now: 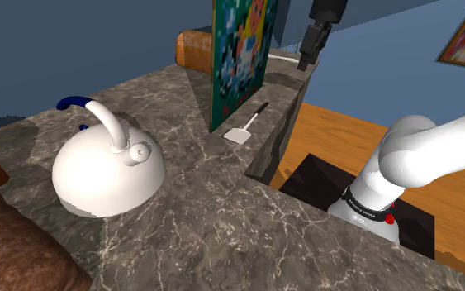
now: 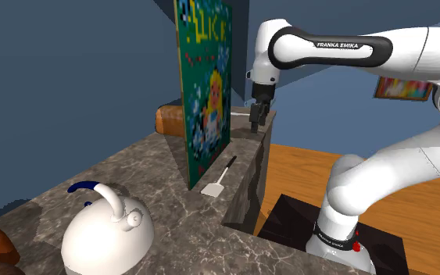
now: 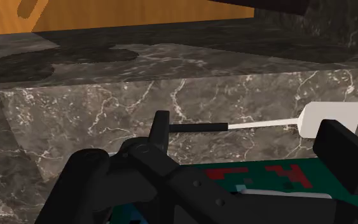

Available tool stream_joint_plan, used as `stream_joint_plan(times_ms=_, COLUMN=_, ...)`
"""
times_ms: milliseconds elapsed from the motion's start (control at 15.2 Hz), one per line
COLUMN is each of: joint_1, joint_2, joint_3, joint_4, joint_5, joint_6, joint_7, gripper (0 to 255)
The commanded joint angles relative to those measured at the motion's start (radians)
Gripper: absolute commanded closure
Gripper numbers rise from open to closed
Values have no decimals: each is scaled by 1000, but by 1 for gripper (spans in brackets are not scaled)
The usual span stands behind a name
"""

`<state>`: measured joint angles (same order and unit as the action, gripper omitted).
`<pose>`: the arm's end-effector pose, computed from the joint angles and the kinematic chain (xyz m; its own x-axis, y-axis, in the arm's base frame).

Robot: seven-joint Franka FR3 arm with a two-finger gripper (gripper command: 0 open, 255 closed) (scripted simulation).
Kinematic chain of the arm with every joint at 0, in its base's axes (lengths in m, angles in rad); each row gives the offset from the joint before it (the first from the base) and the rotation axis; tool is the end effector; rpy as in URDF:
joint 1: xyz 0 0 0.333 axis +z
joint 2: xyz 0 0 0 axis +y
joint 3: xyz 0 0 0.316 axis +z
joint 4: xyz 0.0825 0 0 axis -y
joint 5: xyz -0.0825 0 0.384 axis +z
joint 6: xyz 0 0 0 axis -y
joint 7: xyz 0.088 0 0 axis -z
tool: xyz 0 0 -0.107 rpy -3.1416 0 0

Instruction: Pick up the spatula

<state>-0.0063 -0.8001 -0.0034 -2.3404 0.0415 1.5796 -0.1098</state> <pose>0.3042 0.0011 0.6031 0.9940 0.1004 0.0439 0.1021 -0.9940 -0.0393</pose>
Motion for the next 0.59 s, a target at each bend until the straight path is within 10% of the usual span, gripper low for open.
stream_joint_plan(times_ms=0, joint_1=0, joint_2=0, joint_3=0, joint_4=0, joint_5=0, joint_6=0, joint_7=0, gripper=0)
stream_joint_plan(times_ms=528, joint_1=-219, joint_2=60, joint_3=353, joint_4=-108, joint_5=169, joint_6=200, joint_7=859, gripper=0)
